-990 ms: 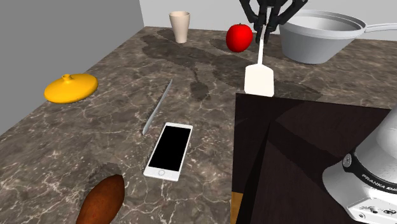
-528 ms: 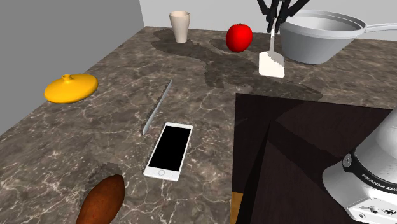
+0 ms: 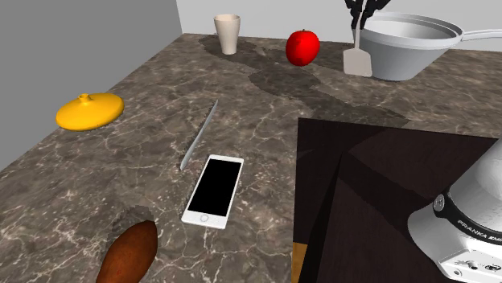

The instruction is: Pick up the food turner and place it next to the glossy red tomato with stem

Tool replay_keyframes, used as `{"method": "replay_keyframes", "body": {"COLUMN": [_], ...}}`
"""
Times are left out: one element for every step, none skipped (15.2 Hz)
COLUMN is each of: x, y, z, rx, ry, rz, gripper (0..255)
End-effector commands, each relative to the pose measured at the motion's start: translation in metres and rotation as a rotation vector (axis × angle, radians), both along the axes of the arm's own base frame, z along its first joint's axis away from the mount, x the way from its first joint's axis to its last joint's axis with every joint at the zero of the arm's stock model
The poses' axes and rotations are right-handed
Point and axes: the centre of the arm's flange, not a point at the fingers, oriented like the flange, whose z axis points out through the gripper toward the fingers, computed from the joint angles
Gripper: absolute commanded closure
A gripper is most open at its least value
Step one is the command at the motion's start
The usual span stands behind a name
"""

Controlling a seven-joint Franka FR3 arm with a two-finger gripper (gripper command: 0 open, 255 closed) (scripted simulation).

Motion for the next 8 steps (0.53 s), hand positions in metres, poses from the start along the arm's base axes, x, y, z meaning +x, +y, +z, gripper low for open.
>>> {"method": "replay_keyframes", "body": {"x": [-0.001, -0.002, -0.002, -0.002, -0.002, -0.002, -0.002, -0.002], "y": [-0.03, -0.037, -0.037, -0.037, -0.037, -0.037, -0.037, -0.037], "z": [0.0, 0.0, -0.006, -0.011, -0.016, -0.021, -0.027, -0.032], "rx": [-0.001, -0.001, -0.001, -0.001, -0.001, -0.001, -0.001, -0.001], "ry": [0.001, 0.001, 0.001, 0.001, 0.001, 0.001, 0.001, 0.001], "rz": [0.001, 0.001, 0.001, 0.001, 0.001, 0.001, 0.001, 0.001], "gripper": [255, 255, 255, 255, 255, 255, 255, 255]}}
